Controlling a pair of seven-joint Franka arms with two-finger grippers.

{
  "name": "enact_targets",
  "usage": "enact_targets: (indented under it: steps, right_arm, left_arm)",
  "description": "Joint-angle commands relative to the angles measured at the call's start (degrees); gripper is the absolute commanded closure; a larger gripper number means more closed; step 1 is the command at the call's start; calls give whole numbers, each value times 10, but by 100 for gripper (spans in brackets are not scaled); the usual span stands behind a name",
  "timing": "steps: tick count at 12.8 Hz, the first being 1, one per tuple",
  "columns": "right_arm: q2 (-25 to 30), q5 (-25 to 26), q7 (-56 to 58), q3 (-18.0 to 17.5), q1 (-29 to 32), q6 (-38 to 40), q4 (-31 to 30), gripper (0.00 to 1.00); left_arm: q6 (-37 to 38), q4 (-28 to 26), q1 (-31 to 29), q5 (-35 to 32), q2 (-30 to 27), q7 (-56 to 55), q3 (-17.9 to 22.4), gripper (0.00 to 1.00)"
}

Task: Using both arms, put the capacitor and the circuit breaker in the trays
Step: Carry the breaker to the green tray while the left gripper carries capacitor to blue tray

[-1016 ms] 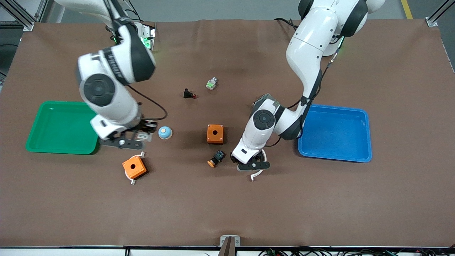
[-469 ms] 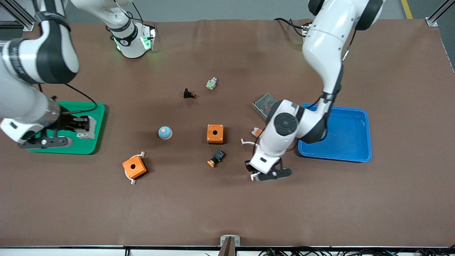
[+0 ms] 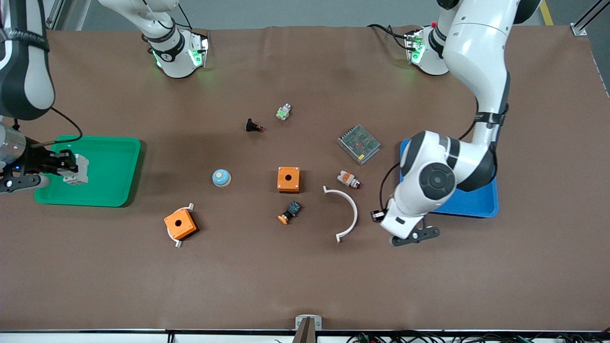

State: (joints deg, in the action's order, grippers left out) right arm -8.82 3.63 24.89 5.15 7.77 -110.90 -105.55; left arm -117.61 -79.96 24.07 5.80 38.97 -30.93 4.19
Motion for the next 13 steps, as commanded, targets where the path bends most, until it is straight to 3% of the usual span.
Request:
enact_targets:
  steps: [1, 4, 7, 10, 13]
  right_arm:
    - [21, -24, 76, -13, 56, -71, -86, 99]
    - [12, -59, 148, -13, 101, -149, -158, 99]
    - [6, -68, 169, -13, 103, -192, -205, 99]
    - [-16, -68, 176, -13, 103, -215, -208, 99]
    - [-23, -114, 170, -12, 102, -294, -231, 98]
  left_arm:
    - [7, -107, -52, -1, -73, 67, -3, 100]
    - [2, -189, -117, -1, -115, 133, -3, 100]
    - [-38, -257, -160, -3, -129, 182, -3, 99]
    - [-108, -312, -161, -3, -128, 190, -2, 99]
    - [-117, -325, -164, -4, -117, 191, -2, 94]
